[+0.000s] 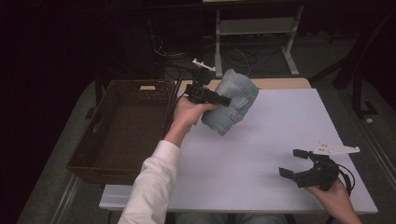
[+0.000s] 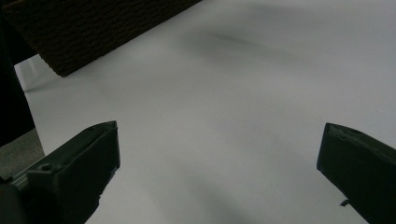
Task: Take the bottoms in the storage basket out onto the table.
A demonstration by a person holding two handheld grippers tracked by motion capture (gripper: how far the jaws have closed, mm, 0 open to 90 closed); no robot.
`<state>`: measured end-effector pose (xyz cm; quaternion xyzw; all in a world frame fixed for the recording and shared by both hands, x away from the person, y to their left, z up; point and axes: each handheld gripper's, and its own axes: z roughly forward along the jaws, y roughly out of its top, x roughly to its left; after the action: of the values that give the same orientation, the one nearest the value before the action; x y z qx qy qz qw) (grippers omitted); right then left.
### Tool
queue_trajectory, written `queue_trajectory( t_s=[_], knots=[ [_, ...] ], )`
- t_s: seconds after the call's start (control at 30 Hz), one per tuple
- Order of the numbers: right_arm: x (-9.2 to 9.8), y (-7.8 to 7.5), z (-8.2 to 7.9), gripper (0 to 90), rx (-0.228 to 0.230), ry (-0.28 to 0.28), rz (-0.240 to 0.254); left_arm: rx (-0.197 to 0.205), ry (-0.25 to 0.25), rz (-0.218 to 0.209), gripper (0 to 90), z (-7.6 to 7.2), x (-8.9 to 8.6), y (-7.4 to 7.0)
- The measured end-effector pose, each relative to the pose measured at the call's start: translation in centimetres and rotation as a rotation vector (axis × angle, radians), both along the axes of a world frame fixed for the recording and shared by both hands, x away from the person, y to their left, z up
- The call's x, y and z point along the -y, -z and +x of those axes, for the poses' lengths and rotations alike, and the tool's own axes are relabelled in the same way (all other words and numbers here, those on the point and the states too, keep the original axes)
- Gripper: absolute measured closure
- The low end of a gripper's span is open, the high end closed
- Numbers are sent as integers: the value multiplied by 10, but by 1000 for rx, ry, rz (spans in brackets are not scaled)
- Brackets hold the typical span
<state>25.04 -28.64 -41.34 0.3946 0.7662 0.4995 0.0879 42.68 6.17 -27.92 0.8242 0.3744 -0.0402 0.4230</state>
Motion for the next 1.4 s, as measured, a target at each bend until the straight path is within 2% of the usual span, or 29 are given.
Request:
queue_trajectory(
  t_s=[0.4,1.13,1.4],
  knots=[
    [0,0,0,0,1,-5,-2,-35,-1,32,660,3,12,24],
    [-2,0,1,0,0,-14,-7,-93,-3,62,655,9,27,74],
    [-3,1,1,0,-4,-16,-10,-100,8,73,650,9,28,82]
  ],
)
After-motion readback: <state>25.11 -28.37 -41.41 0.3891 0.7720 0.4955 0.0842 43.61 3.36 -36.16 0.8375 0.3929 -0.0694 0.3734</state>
